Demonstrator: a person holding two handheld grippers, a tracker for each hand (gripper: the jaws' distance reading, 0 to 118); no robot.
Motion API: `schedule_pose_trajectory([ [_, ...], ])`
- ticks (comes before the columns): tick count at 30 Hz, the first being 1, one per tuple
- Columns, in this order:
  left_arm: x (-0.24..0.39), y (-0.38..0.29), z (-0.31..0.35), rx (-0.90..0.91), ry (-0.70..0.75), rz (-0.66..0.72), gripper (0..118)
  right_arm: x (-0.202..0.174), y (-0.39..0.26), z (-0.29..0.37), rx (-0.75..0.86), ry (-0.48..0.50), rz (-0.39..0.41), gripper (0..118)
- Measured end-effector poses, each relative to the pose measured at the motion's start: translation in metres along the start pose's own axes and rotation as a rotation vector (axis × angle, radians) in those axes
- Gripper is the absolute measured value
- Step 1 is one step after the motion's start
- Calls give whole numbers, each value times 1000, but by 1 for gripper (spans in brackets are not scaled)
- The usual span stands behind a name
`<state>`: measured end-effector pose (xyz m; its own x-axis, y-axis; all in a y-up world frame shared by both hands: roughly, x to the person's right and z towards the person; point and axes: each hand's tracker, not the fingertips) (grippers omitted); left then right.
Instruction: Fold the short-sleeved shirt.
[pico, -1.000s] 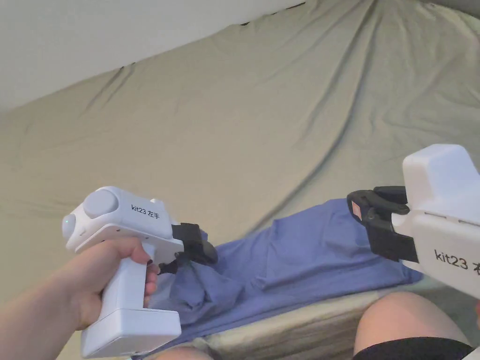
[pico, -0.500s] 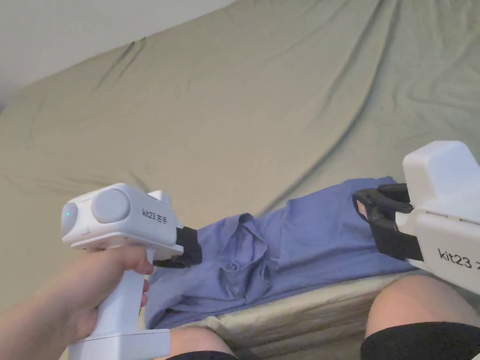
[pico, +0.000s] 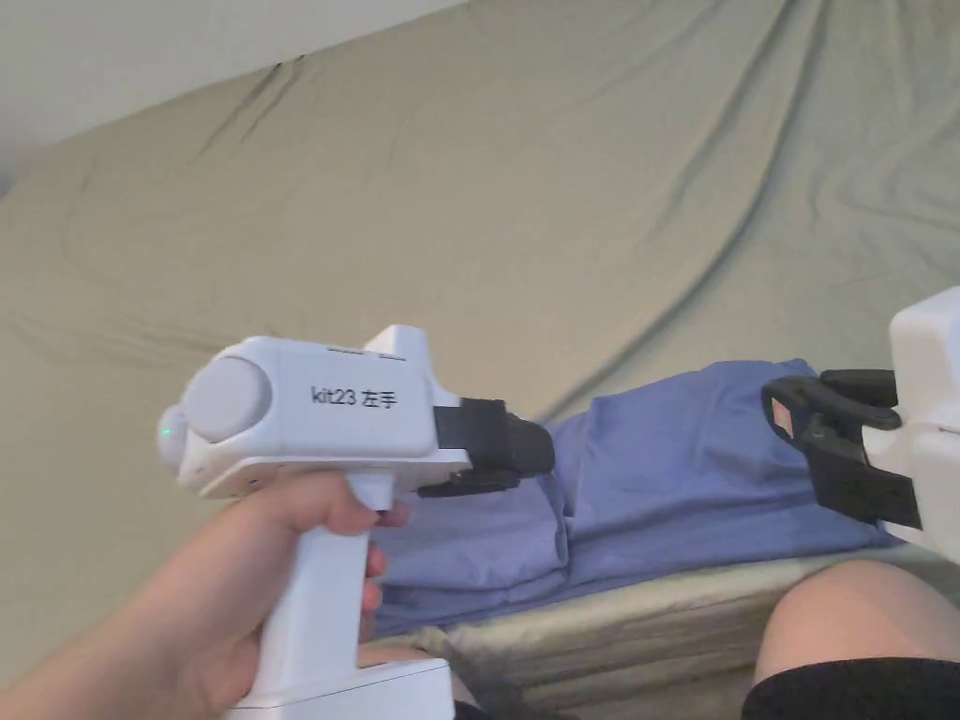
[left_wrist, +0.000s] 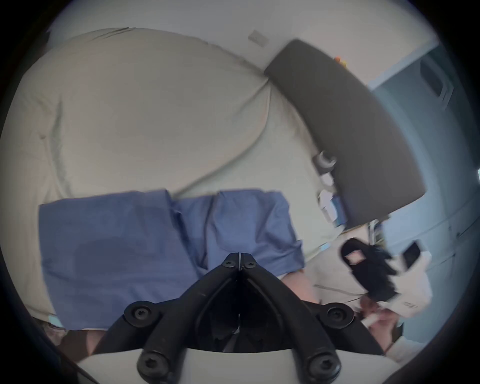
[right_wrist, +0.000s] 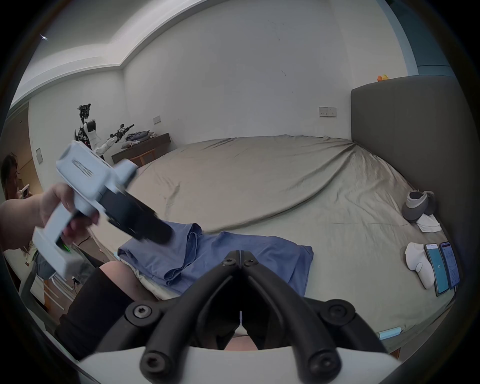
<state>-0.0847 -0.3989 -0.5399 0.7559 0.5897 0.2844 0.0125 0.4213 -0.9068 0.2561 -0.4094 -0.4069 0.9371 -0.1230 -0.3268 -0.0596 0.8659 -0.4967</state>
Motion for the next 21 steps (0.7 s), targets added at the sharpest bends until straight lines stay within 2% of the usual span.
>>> schedule_pose_trajectory([
  [2, -39, -2, 43, 97, -38, 90, 0, 0, 0, 1, -4, 1, -3, 0],
  [3, -66, -6, 63, 145, -34, 147, 6, 0, -1, 1, -6, 2, -6, 0],
  [4, -92, -11, 77, 167, -38, 203, 25, 0, -1, 0, -9, 6, -8, 0],
  [5, -115, -18, 90, 164, -55, 261, 57, -1, -1, -1, -17, 13, -8, 0],
  [6, -143, -26, 97, 167, -78, 325, 101, -2, -2, -2, -24, 15, -6, 0],
  [7, -167, -34, 101, 173, -113, 365, 118, -3, -3, -4, -30, 16, -4, 0],
  [9, -207, -48, 102, 234, -227, 451, 118, -7, -4, -8, -48, 13, 1, 0],
  [11, -231, -57, 92, 257, -196, 482, 118, -9, -5, -11, -62, 9, -6, 0],
  [13, -237, -61, 69, 221, -276, 473, 112, -10, -7, -14, -74, -1, -20, 0],
  [15, -234, -60, 38, 86, -293, 399, 92, -11, -9, -17, -89, -24, -21, 0],
  [17, -221, -60, 18, 97, -238, 269, 91, -10, -11, -18, -102, -42, -19, 0],
  [18, -218, -54, 24, 168, -317, 220, 85, -9, -12, -19, -106, -52, -21, 0],
  [19, -220, -49, 18, 119, -354, 280, 71, -9, -12, -19, -111, -59, -25, 0],
  [20, -223, -47, 10, 95, -346, 350, 41, -8, -13, -20, -115, -65, -29, 0],
  [21, -223, -46, 0, 87, -307, 349, 21, -7, -14, -21, -118, -68, -32, 0],
])
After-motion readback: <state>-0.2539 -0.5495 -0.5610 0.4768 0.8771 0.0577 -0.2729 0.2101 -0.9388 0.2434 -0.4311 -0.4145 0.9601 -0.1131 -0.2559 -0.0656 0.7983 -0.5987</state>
